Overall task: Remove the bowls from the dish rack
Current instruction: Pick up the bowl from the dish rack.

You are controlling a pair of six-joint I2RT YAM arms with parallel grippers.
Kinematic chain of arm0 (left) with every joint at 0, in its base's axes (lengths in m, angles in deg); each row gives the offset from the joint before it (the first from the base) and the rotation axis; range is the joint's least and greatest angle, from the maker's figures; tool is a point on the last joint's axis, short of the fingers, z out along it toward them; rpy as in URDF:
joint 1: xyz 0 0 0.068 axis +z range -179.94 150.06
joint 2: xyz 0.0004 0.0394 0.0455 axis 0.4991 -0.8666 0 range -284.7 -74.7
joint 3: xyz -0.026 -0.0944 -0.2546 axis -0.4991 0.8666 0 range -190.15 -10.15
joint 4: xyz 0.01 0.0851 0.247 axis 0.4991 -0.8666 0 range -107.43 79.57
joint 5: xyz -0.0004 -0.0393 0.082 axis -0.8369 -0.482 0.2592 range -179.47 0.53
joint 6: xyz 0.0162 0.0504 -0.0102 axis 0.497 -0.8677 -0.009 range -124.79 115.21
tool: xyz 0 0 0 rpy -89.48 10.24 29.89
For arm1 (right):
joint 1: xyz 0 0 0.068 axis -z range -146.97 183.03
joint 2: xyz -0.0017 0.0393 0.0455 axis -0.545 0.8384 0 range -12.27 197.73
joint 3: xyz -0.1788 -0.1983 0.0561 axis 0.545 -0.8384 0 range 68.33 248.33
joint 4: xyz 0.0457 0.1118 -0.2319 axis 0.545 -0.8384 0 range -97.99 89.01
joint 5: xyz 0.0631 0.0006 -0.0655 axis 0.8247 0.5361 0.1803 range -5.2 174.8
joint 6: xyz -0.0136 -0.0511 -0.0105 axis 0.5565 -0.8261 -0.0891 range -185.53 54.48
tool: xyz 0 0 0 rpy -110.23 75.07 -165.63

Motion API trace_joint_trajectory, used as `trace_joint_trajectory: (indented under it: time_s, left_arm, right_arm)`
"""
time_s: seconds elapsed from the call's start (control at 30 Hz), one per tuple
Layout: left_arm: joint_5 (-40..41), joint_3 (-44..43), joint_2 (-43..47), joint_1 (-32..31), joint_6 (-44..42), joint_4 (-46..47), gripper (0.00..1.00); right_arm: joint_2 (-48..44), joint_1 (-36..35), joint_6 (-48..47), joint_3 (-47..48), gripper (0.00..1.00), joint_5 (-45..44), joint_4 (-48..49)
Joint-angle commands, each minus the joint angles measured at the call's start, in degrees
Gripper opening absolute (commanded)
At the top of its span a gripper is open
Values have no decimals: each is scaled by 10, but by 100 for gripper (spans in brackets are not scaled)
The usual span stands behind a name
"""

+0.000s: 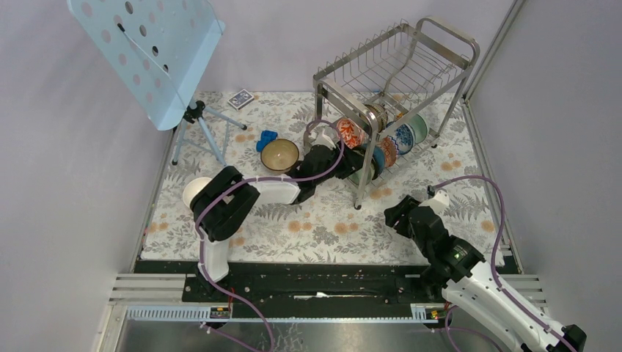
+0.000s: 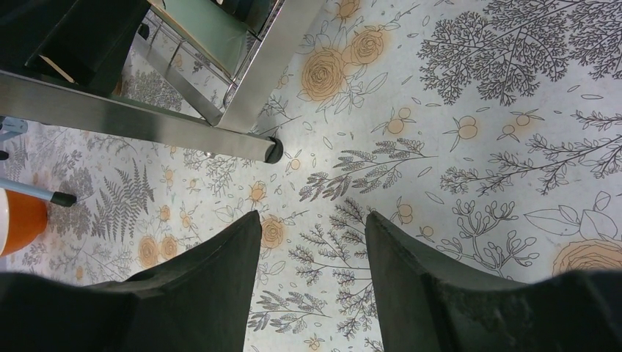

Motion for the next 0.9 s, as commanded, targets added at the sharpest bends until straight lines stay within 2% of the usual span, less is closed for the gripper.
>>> trace_joint_trajectory:
  time_s: [0.0,0.2,0.4,0.77,0.87]
  left_arm:
    - [14,-21,-4,-5,-25,4,42]
    - [23,-38,-13,-7,-44,-15,41]
    - [31,-51,-20,-7,-49,-19,37]
    - [27,-29,-13,-8,-43,14,20]
    - [24,-19,-10,-8,-43,28,9]
  right_arm:
    - [-8,4,-9,-5,61,-3,2]
    - [-8,4,-10,-8,61,1,4]
    - [-14,4,-10,-12,61,2,7]
    - [-13,4,-15,-13,61,5,12]
    - [-15,4,-15,-13,61,6,13]
